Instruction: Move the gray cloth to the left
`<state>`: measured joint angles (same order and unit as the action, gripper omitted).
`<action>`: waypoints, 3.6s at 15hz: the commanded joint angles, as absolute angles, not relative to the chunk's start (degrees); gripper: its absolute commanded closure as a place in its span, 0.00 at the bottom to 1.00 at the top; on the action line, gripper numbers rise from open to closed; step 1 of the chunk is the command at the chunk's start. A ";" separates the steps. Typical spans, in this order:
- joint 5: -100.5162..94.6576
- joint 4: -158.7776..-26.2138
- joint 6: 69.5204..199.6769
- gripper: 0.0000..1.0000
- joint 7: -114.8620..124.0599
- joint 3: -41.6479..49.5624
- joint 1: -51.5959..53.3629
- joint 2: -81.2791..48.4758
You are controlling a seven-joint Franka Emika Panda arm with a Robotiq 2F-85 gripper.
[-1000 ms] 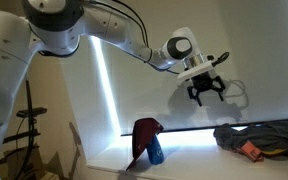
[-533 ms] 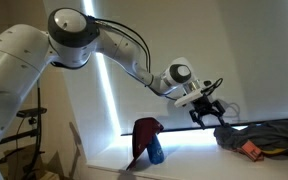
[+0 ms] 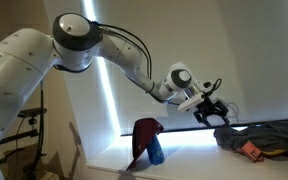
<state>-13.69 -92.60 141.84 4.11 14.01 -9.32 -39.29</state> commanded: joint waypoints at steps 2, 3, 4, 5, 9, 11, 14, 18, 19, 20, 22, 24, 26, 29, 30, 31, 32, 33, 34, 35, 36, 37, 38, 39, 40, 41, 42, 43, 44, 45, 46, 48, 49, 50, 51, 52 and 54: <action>-23.04 -105.25 162.47 0.00 18.42 23.30 0.02 -35.54; -24.10 -107.80 167.34 0.00 22.32 26.50 2.44 -34.96; -20.08 -100.73 161.10 0.00 16.42 22.73 -0.68 -38.85; -20.54 -102.79 164.48 0.00 18.78 25.18 1.50 -38.55; -20.56 -105.36 166.40 0.00 19.95 26.91 2.94 -37.13; -17.08 -107.01 165.86 0.00 8.10 16.62 -4.00 -34.88; -11.98 -109.22 165.56 0.00 -4.43 5.94 -11.98 -32.33; -9.40 -106.29 163.46 0.00 -6.75 4.54 -12.51 -34.55; -9.31 -106.30 163.38 0.00 -7.41 4.02 -13.22 -34.35; -9.29 -106.31 163.32 0.00 -7.64 3.90 -13.45 -34.25; -9.27 -106.31 163.25 0.00 -7.68 3.78 -13.47 -34.22; -8.00 -104.93 162.44 0.00 -7.21 3.51 -14.11 -34.89; -8.08 -107.95 159.72 0.00 1.36 8.70 -8.44 -28.94; -6.04 -109.69 160.31 0.00 6.06 12.62 -9.74 -25.17; -6.63 -106.07 161.27 0.00 3.59 10.97 -9.29 -29.26; -6.55 -106.56 160.90 0.00 4.54 12.14 -9.44 -27.78; -6.57 -107.13 160.73 0.00 4.85 12.80 -9.74 -26.77; -6.57 -107.59 160.71 0.00 5.03 13.08 -9.87 -26.25; -6.55 -107.95 160.71 0.00 5.23 13.11 -9.85 -26.11; -6.54 -108.21 160.71 0.00 5.44 13.09 -9.70 -26.12; -7.55 -106.60 160.04 0.00 8.31 14.58 -7.88 -27.37; -4.35 -108.48 161.53 0.00 3.76 13.12 -13.36 -26.14; -2.73 -107.15 160.82 0.00 4.66 13.96 -14.66 -27.31; -1.36 -106.58 160.26 0.00 6.25 15.13 -15.38 -28.21; -0.51 -105.94 159.83 0.00 7.26 16.44 -16.34 -29.20; -2.01 -107.84 160.67 0.00 6.31 15.55 -13.98 -27.02; -1.95 -107.72 160.81 0.00 5.84 16.17 -15.26 -27.45; -1.94 -107.72 160.86 0.00 5.63 16.21 -15.62 -27.55; -1.94 -107.70 160.86 0.00 5.66 16.07 -15.36 -27.52; -1.98 -107.69 160.86 0.00 5.88 15.90 -14.62 -27.46; -0.39 -108.24 161.20 0.00 4.50 14.09 -15.45 -27.04; 0.19 -105.94 157.34 0.00 4.50 14.27 -16.06 -29.01; -0.61 -105.15 155.28 0.00 5.67 15.59 -15.64 -30.07; -3.87 -101.30 150.86 0.00 13.72 18.79 -9.59 -33.06; -4.94 -99.75 147.82 0.00 15.83 19.47 -9.03 -34.47; -6.11 -97.81 144.66 0.00 19.15 20.25 -7.89 -35.82; -4.75 -101.84 148.80 0.00 15.48 18.13 -10.13 -32.97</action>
